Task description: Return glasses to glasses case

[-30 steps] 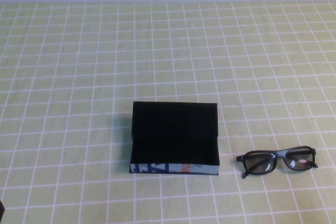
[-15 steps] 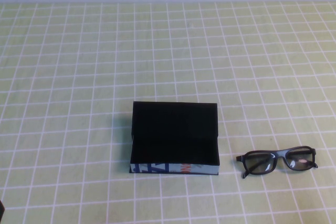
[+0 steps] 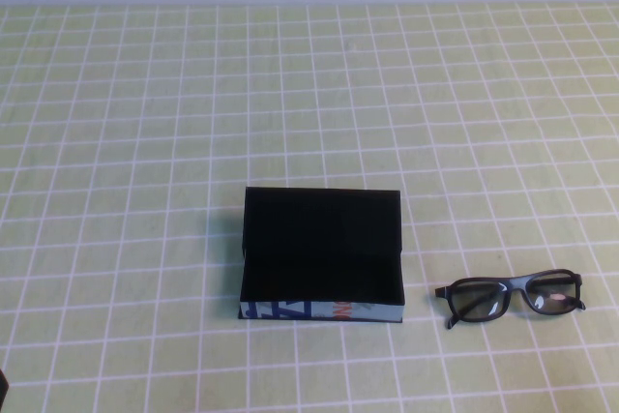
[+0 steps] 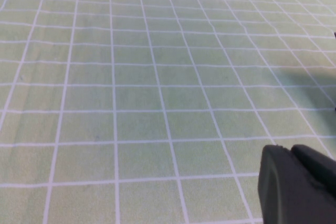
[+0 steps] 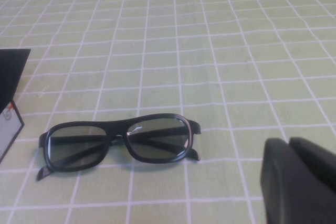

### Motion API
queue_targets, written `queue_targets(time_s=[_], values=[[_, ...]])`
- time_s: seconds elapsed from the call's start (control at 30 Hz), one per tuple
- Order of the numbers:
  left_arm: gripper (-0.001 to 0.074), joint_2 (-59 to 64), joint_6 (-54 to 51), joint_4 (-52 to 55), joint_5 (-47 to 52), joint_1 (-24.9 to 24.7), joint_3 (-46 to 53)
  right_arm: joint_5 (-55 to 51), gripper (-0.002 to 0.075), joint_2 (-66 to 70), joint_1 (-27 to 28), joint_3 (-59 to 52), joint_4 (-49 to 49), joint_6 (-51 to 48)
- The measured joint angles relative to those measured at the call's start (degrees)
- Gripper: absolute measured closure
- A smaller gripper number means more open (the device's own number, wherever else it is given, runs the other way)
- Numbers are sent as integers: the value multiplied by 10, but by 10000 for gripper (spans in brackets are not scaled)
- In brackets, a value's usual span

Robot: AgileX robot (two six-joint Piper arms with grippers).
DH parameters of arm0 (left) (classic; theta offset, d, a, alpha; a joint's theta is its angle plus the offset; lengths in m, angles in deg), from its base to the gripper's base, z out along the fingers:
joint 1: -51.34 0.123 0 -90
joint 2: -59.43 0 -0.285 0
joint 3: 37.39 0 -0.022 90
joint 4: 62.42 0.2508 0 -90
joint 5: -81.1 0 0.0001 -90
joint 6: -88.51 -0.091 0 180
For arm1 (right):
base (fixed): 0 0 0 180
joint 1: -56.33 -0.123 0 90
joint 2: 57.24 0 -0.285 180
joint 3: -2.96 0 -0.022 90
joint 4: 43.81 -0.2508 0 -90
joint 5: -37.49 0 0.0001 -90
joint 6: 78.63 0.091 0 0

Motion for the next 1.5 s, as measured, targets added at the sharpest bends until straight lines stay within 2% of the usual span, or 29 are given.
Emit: queue_targets(time_s=[0.93, 1.5], values=[[739, 0, 0, 0, 0, 0, 0, 0, 743, 0, 0, 0, 0, 0], [739, 0, 0, 38, 0, 0, 0, 0, 743, 0, 0, 0, 0, 0]])
